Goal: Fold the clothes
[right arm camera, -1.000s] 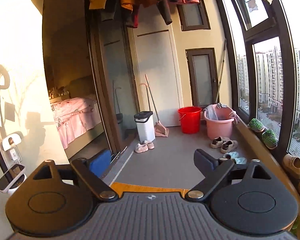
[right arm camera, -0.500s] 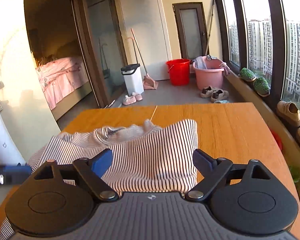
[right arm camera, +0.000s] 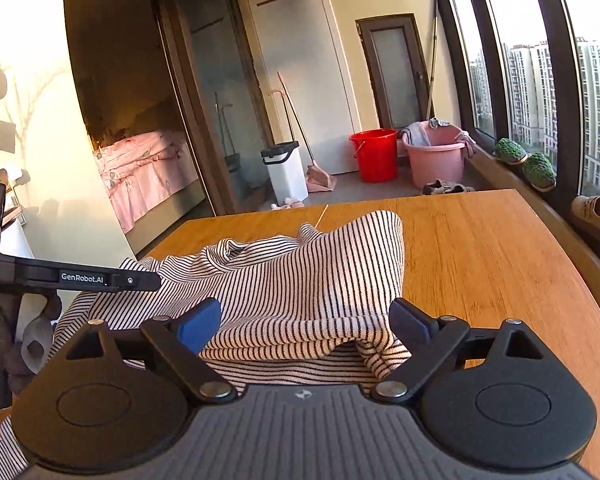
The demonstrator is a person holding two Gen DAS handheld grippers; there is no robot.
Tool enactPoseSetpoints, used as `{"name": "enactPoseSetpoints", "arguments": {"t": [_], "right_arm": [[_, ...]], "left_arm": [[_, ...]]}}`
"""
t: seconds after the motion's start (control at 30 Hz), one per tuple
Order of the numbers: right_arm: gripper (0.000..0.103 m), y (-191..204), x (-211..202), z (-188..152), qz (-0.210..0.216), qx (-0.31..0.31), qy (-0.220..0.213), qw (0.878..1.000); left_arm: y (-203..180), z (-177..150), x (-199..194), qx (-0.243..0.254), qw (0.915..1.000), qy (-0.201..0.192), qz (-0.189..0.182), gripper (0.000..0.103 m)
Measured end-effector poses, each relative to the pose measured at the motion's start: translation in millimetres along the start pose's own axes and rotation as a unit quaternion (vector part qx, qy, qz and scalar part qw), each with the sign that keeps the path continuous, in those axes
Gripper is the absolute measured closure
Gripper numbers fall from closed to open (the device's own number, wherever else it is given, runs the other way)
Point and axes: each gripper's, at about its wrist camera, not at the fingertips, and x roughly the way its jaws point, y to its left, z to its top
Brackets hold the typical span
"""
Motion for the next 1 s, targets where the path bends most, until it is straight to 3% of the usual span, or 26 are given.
{"name": "enactPoseSetpoints", "arguments": {"t": [0.1, 0.23, 0.33, 0.43, 0.57, 0.6, 0.77, 0.83, 0.93, 1.0], "right_arm": [[0.010, -3.0, -1.4, 0.3, 0.000, 0.012, -0.004, 1.000], [0.010, 2.2, -5.3, 0.8, -0.009, -0.003, -0.013, 1.000], [0.014, 20.9, -11.0, 1.1, -0.038, -0.093, -0.017, 0.995], [0.017, 41.2, -21.9, -3.3, -0.059, -0.188, -0.028, 0.980], [0.017, 55.4, -28.5, -0.3, -0.048, -0.210, -0.032, 0.976], [0.017, 59.9, -28.9, -0.2, -0.044, -0.216, -0.033, 0.975], [0.017, 71.4, -17.6, 1.0, -0.063, -0.252, -0.035, 0.965], [0.022, 66.7, -11.0, 7.7, -0.078, -0.249, -0.031, 0.965], [0.042, 54.0, -1.9, 21.4, -0.095, -0.220, -0.020, 0.971], [0.052, 47.5, 2.3, 26.2, -0.094, -0.196, -0.010, 0.976]], "left_arm": [[-6.8, 0.7, -3.8, 0.028, 0.9995, -0.014, -0.009, 0.089], [-7.2, 3.1, 1.3, 0.038, 0.9992, -0.012, -0.006, 0.092], [-1.1, 12.8, -1.5, 0.035, 0.9991, -0.021, -0.009, 0.093], [-5.6, 36.4, -15.2, 0.038, 0.9970, -0.061, -0.026, 0.093], [-21.6, 73.9, -39.5, 0.050, 0.9875, -0.138, -0.058, 0.093], [-21.1, 75.5, -38.5, 0.046, 0.9875, -0.138, -0.060, 0.093], [-15.3, 78.2, -28.3, 0.018, 0.9895, -0.127, -0.066, 0.093], [-6.4, 63.7, -12.0, 0.003, 0.9943, -0.089, -0.059, 0.093], [15.8, 37.9, 14.7, -0.042, 0.9972, -0.021, -0.058, 0.093], [25.1, 29.3, 22.6, -0.062, 0.9962, -0.005, -0.061, 0.093]]}}
